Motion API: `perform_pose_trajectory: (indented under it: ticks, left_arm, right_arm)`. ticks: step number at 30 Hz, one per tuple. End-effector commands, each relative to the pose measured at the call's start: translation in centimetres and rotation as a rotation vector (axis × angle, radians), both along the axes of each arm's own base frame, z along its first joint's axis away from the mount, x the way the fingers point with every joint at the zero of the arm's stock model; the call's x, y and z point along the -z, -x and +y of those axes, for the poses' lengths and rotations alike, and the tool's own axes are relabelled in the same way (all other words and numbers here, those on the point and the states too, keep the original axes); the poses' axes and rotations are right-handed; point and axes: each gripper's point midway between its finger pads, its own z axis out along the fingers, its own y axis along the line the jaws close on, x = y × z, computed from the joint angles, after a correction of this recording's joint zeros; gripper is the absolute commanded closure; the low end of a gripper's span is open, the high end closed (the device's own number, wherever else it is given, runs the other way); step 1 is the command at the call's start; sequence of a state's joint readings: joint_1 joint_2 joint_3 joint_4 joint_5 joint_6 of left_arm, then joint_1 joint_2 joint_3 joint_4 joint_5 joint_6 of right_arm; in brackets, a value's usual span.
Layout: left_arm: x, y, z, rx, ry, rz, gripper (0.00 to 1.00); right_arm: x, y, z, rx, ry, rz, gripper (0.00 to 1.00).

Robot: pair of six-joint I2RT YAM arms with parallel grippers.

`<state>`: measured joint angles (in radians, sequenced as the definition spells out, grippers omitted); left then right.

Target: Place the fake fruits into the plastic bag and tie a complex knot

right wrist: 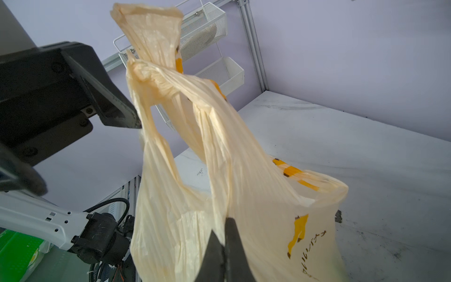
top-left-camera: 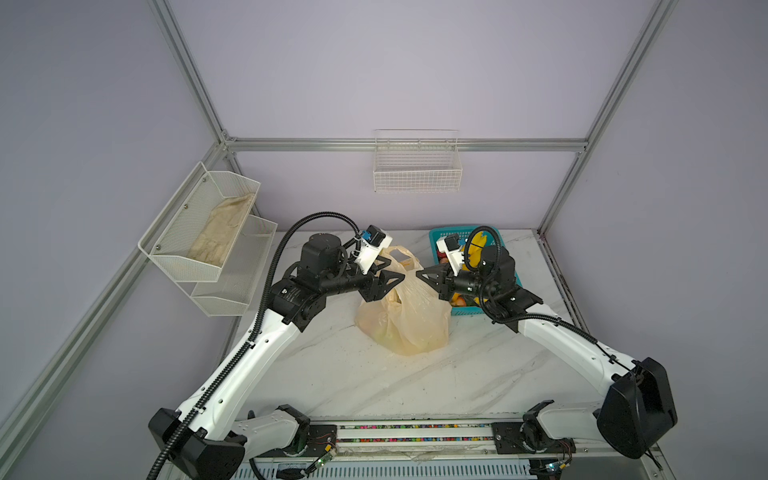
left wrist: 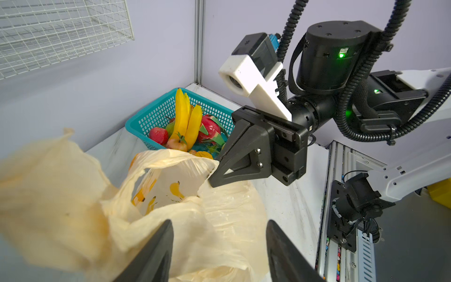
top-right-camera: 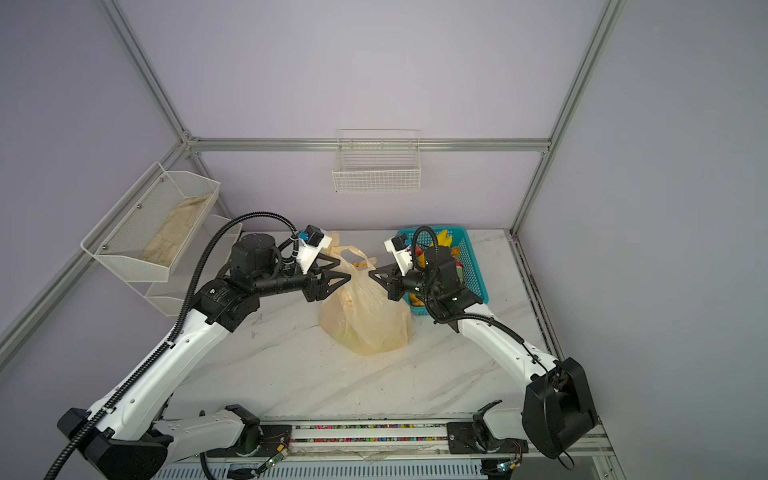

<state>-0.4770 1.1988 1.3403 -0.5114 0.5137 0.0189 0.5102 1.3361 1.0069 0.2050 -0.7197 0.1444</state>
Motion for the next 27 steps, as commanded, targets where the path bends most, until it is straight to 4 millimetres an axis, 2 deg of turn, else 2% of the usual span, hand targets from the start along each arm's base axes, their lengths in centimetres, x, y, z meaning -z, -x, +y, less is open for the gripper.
perform_pose_trajectory:
  ticks: [1,5,11,14,19,25,27]
  left_arm:
    - [-5.8,0.2,1.5,-0.051,0.082,-0.128,0.41]
    - [-5.7,0.4,2.6,-0.084,0.11,-0.131,0.4]
    - [-5.2,-0.2,2.9,-0.099,0.116,-0.089,0.4]
    - [-5.4,0.1,2.1,-0.045,0.142,-0.061,0.41]
    - [-5.5,0.5,0.9,0.038,0.181,-0.018,0.49]
    - [-5.9,-0.1,0.1,0.068,0.208,-0.005,0.53]
    - [-6.1,-0.6,-0.1,0.063,0.212,-0.001,0.57]
  right_arm:
    - [-1.7,0.1,-0.1,-0.01,-0.019,-0.054,0.98]
    - [-1.9,0.2,-0.2,-0.006,-0.02,-0.059,0.98]
    - [-2.0,0.3,-0.2,-0.007,-0.021,-0.065,0.98]
    - [-1.9,0.3,-0.2,-0.01,-0.02,-0.065,0.98]
    - [-1.8,0.2,-0.2,-0.01,-0.018,-0.064,0.99]
    - [-1.6,0.2,-0.1,-0.016,-0.016,-0.064,0.99]
    - [-1.5,0.2,-0.1,-0.017,-0.013,-0.064,0.99]
